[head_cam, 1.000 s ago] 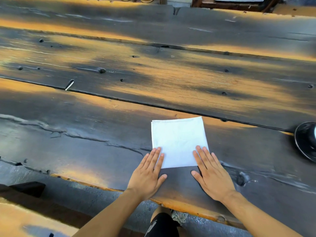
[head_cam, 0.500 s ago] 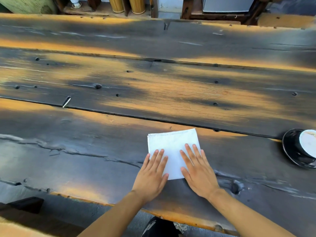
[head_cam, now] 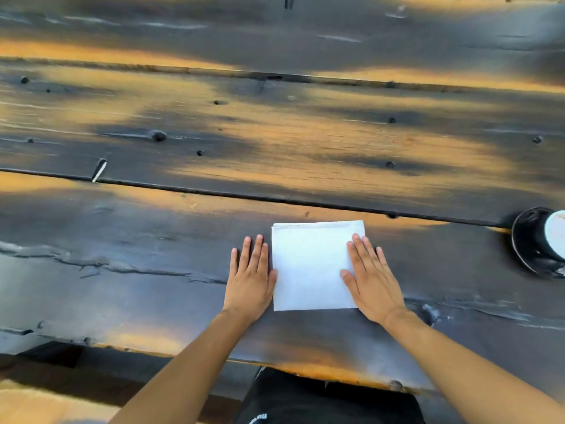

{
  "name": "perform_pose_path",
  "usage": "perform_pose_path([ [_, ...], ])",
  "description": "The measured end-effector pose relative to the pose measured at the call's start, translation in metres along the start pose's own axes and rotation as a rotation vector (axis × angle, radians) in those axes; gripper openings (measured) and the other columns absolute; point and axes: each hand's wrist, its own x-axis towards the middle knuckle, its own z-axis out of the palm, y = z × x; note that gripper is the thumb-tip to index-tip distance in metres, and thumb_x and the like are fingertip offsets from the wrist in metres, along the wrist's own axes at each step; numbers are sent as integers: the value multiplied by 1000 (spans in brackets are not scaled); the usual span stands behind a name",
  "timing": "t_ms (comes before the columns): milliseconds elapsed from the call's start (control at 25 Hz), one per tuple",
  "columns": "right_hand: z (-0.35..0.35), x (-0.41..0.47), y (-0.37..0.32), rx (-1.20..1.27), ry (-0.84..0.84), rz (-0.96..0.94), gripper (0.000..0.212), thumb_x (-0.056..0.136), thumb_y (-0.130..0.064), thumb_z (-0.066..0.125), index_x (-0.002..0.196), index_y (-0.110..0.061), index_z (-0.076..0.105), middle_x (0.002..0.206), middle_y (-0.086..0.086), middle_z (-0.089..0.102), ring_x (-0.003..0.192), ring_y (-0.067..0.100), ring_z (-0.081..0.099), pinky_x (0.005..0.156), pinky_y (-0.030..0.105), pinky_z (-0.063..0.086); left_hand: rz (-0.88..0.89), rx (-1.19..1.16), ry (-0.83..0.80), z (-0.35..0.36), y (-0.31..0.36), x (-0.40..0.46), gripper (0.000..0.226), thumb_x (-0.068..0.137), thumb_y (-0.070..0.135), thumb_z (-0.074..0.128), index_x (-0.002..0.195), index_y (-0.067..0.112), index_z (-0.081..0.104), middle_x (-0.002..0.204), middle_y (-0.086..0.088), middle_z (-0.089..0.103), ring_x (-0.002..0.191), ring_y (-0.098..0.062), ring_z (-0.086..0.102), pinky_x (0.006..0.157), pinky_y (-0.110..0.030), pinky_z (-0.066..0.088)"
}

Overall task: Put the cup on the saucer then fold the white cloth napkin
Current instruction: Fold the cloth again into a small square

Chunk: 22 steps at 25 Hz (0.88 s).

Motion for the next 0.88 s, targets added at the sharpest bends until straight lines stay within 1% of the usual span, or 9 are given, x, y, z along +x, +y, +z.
perform_pose_path([
  [80,-9,-17,5,31,35,-11,60,101,-37,37,153,-7,36,166,10,25,155,25,19,126,41,4,112,-12,99,-4,-2,-13,56,102,35,41,151,8,40,162,-12,33,151,-33,27,124,-50,16],
  [160,-16,-33,7,65,67,-93,47,93,-30,54,135,-10,58,154,11,44,147,28,36,124,44,20,349,-48,196,0,0,-29,41,96,30,54,131,9,60,137,-12,57,129,-32,53,119,-47,28],
  [240,-21,-47,8,79,45,-200,34,82,-30,68,113,-16,69,134,7,59,132,25,47,112,44,43,541,-51,225,3,3,-40,28,92,30,60,112,11,66,117,-7,63,110,-28,57,110,-44,39],
  [320,-23,-55,14,42,-19,-304,25,75,-31,73,97,-20,71,117,2,64,118,22,53,99,40,53,600,-18,230,5,6,-40,17,89,26,61,96,13,67,104,-5,64,99,-27,58,99,-41,45],
  [560,-34,-47,24,-124,-107,-446,24,65,-34,89,79,-21,75,106,-2,70,106,18,67,105,39,52,634,179,282,6,12,-32,11,86,4,58,76,8,60,81,-10,56,76,-32,56,76,-42,51],
  [680,-34,-50,22,-157,-161,-453,27,56,-17,94,79,-17,79,106,3,76,108,23,71,105,42,52,706,278,246,1,13,-31,4,82,5,64,79,5,66,88,-15,62,93,-37,63,82,-45,52],
  [760,-34,-49,21,-156,-166,-425,29,57,-16,91,84,-16,80,106,3,77,107,21,72,107,41,49,708,243,206,-3,13,-25,10,84,12,63,77,7,67,92,-13,66,103,-38,64,92,-45,51],
  [840,-37,-47,21,-102,-120,-405,18,71,-20,74,87,-15,79,107,2,77,108,19,71,109,38,42,668,137,154,-9,14,-17,12,85,16,58,78,8,64,92,-11,65,102,-34,63,97,-43,50],
  [880,-42,-45,21,-59,-145,-369,21,78,-21,62,90,-15,77,113,2,76,114,20,69,111,37,39,635,62,125,-13,16,-14,11,85,16,56,81,7,62,92,-11,63,99,-33,62,97,-42,51],
])
